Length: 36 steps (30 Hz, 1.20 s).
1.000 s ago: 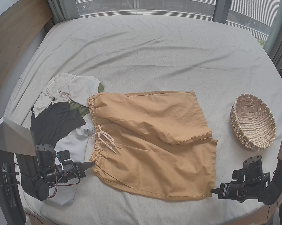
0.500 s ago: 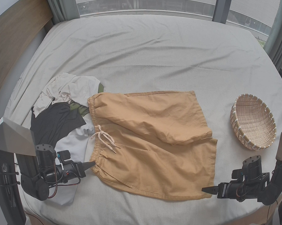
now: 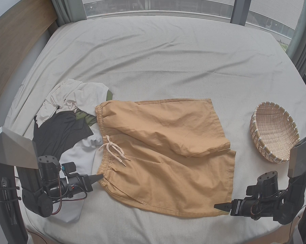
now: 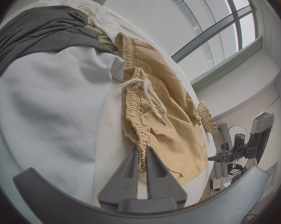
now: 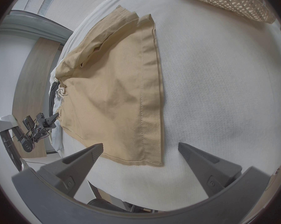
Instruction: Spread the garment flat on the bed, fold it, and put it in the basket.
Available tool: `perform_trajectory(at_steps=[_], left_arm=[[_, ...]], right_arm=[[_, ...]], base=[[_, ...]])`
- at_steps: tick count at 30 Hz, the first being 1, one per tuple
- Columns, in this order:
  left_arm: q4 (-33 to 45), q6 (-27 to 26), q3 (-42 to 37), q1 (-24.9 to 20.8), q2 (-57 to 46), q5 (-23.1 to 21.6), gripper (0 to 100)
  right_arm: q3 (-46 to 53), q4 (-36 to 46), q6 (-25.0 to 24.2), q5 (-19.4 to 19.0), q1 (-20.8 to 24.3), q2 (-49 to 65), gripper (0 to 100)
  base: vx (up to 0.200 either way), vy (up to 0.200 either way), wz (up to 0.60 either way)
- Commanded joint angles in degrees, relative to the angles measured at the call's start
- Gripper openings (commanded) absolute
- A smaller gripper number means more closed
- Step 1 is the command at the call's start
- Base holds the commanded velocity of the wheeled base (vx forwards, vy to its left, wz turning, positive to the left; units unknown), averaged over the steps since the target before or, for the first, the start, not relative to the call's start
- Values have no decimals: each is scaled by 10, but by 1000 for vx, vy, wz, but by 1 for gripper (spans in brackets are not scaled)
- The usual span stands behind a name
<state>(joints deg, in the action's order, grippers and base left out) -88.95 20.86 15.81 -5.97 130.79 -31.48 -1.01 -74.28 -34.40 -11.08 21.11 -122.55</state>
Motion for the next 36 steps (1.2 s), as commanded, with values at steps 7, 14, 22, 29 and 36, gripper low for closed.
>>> perform_trajectory(at_steps=[7, 14, 22, 29, 36], left_arm=[[-3, 1, 0, 0, 0, 0, 0], [-3, 1, -3, 0, -2, 0, 0], [-3, 1, -26, 7, -41, -33, 0], [-2, -4, -54, 18, -79, -77, 0], [-1, -1, -64, 26, -91, -91, 0]], right_arm=[[10, -5, -27, 1, 11, -9, 0], [10, 37, -24, 3, 5, 57, 0], [10, 96, -22, 2, -4, 151, 0], [10, 109, -20, 2, -12, 189, 0], [10, 120, -19, 2, -16, 195, 0]], base=[[0, 0, 0], [0, 0, 0], [0, 0, 0], [0, 0, 0], [0, 0, 0]])
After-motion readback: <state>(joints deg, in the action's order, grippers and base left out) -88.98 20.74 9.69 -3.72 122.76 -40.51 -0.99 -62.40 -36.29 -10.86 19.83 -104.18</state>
